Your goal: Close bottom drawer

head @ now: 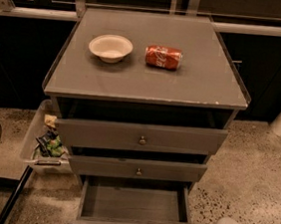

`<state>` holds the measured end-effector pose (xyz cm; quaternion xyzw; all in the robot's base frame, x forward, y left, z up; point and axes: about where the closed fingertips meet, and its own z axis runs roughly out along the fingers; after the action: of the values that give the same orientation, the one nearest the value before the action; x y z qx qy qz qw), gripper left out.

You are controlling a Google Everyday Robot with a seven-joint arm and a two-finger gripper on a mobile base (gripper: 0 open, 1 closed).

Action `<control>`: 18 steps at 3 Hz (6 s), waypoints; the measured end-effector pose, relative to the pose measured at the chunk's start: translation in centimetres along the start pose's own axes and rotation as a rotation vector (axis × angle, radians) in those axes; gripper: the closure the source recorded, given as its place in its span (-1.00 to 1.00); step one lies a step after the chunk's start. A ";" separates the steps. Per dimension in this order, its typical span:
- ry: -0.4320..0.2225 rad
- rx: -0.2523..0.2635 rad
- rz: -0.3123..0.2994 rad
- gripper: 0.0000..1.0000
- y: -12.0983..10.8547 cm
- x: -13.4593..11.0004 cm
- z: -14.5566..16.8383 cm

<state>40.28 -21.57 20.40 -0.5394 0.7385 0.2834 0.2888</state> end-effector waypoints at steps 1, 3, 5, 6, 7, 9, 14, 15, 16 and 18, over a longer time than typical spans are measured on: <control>0.008 0.020 -0.031 1.00 0.3 1.3 1.7; 0.025 0.102 -0.058 0.65 -0.7 1.6 2.4; 0.025 0.102 -0.058 -0.28 -0.7 1.6 2.4; 0.025 0.102 -0.058 -0.76 -0.7 1.6 2.4; 0.001 0.104 -0.052 -1.00 -1.2 1.7 2.8; 0.019 0.134 -0.082 -0.16 -3.2 1.6 4.2; 0.091 0.209 -0.203 0.65 -12.3 -0.9 5.2; 0.091 0.208 -0.203 0.17 -12.3 -0.9 5.2; 0.094 0.216 -0.208 -0.30 -12.9 -1.1 5.4; 0.093 0.216 -0.209 -1.00 -12.9 -1.1 5.4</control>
Offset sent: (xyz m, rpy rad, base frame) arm 0.0173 0.0002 -0.0333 -0.1043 -0.1836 -0.0815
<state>53.62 -20.30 16.16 -0.5915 0.7173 0.1453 0.3383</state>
